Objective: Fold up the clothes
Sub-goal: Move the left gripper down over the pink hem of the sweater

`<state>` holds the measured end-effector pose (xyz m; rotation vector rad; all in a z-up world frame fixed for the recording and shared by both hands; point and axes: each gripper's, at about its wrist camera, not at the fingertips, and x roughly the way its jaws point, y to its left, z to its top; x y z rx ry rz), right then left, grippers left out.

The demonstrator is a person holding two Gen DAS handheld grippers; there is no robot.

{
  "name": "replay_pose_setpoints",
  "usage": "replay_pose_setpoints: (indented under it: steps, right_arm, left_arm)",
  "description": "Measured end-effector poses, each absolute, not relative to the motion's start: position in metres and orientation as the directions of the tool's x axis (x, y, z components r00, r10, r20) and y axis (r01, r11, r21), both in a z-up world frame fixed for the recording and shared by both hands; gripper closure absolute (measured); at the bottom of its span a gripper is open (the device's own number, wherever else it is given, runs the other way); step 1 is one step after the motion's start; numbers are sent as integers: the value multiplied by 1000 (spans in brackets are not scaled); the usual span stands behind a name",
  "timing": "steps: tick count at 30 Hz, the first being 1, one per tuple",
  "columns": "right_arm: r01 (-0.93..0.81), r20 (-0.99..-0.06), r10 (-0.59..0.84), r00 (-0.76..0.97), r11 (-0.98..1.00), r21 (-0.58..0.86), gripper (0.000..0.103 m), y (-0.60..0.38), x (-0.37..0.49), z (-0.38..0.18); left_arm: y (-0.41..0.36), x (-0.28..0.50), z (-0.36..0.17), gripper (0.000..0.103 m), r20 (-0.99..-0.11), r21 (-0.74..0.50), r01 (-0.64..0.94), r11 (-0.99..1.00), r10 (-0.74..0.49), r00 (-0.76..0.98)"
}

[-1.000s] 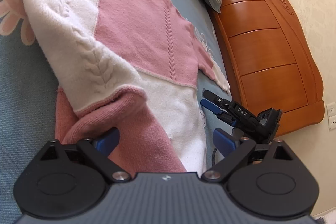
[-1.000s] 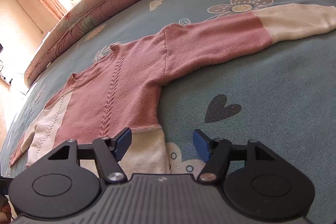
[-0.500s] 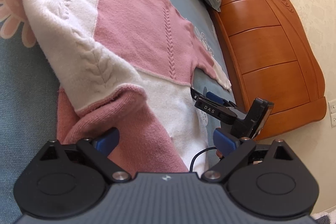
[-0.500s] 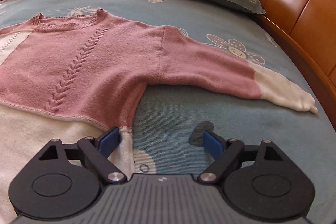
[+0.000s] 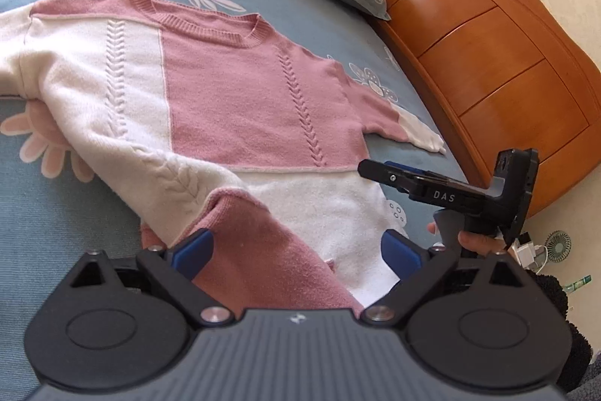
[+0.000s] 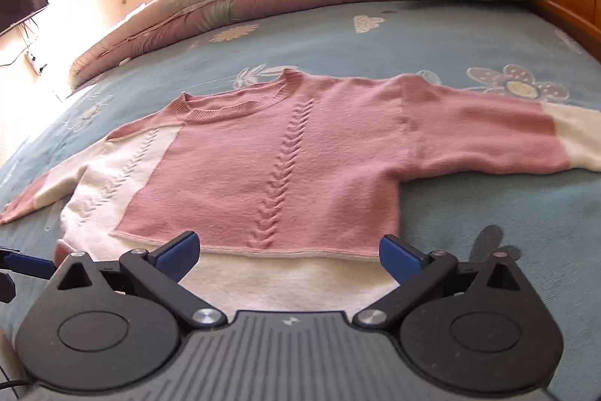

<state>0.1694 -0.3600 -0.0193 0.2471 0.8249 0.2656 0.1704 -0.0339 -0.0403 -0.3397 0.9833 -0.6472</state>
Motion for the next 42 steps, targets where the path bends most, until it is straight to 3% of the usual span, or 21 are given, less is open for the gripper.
replay_pose_setpoints:
  steps: [2,10,17,24,31,38,42]
  right_arm:
    - [-102,-720,354,597,924,369,0,-360,171,-38]
    - [2,-661,445,604,829,559,0,-399,86,-19]
    - [62,-675,460,576,799,598,0,-421,26,-28]
    - [80,-518,636,572,586,807,0,-454,31,-55]
    - [83,-551,663,508,598,797,0,-450,52,-54]
    - [114,-510,710,486,527,842,0,-465,34,-58]
    - [116,-598,606,525,645,755,0,-448,27,-36]
  left_arm:
    - [-28,166,-33,7,-665,-502,349,791,-611,429]
    - [-6,158,-32,7,-684,-478,304,824,-566,460]
    - [-7,148,-33,7,-667,-512,303,804,-594,449]
    - [-14,138,-34,7,-666,-529,303,793,-609,431]
    - [-22,136,-36,7,-672,-537,300,788,-615,413]
    - [-16,137,-41,7,-678,-543,275,793,-608,413]
    - [-16,136,-40,7,-683,-534,282,797,-603,412]
